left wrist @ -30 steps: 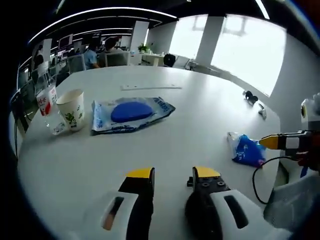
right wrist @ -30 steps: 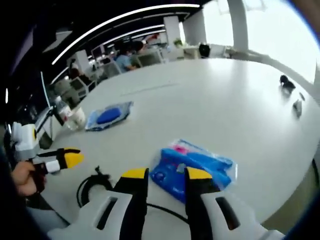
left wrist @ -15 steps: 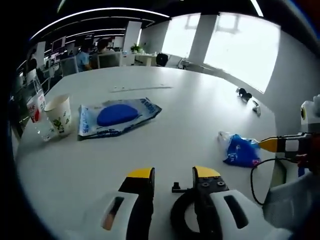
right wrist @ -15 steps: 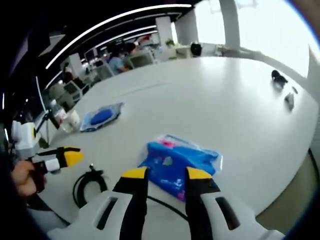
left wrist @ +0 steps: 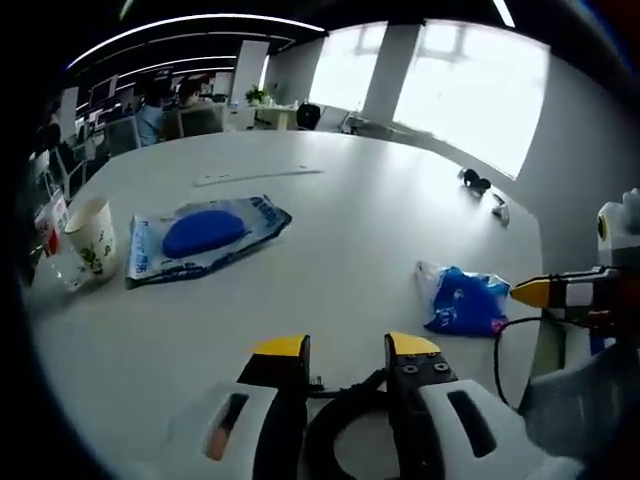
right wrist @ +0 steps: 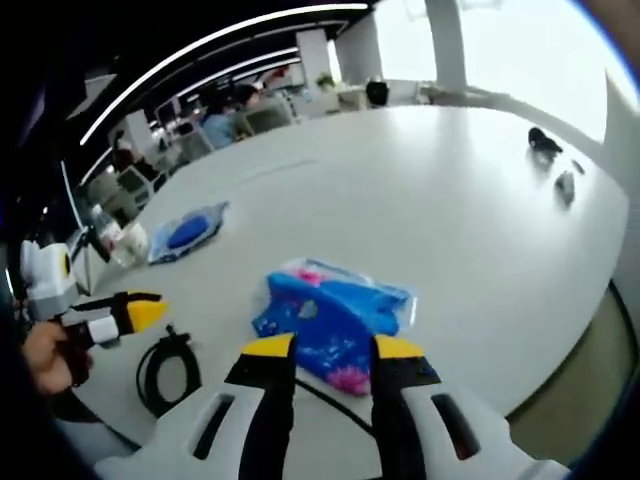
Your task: Arrange the tabletop items into an orderly group along one side of the table until the central work area is clear of visible clutter.
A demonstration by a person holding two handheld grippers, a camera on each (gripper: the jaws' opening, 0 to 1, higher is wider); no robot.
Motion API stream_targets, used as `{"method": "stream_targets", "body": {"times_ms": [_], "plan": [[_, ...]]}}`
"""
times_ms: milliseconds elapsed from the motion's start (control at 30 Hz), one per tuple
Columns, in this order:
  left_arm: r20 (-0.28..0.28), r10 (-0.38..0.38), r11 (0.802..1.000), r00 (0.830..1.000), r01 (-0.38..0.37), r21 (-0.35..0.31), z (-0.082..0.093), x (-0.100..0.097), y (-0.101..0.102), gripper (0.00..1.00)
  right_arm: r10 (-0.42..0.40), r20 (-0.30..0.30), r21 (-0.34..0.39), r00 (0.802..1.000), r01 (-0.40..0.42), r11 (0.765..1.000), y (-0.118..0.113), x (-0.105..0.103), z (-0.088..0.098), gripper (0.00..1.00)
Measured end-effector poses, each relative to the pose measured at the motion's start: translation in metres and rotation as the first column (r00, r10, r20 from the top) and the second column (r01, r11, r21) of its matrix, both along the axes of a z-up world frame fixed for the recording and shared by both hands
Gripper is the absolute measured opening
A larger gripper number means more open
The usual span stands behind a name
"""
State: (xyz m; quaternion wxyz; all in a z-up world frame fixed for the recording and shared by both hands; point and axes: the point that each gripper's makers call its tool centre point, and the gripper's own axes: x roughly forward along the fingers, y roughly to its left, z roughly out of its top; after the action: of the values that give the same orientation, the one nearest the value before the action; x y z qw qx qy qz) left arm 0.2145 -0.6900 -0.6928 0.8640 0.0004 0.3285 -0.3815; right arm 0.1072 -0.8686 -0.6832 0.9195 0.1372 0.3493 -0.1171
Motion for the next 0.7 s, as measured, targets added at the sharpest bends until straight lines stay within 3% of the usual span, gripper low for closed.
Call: {"method": "stream_targets", "body": {"times_ms": [700], "plan": [[0.009,-0.088,0.996,0.996,0.088,0.001,0.005,-0.007,-0.051,0.28,-0.049,-0.033,0.031,0.998,0.050,0.998,-0.024,-0.011,-0.012,0.27]]}}
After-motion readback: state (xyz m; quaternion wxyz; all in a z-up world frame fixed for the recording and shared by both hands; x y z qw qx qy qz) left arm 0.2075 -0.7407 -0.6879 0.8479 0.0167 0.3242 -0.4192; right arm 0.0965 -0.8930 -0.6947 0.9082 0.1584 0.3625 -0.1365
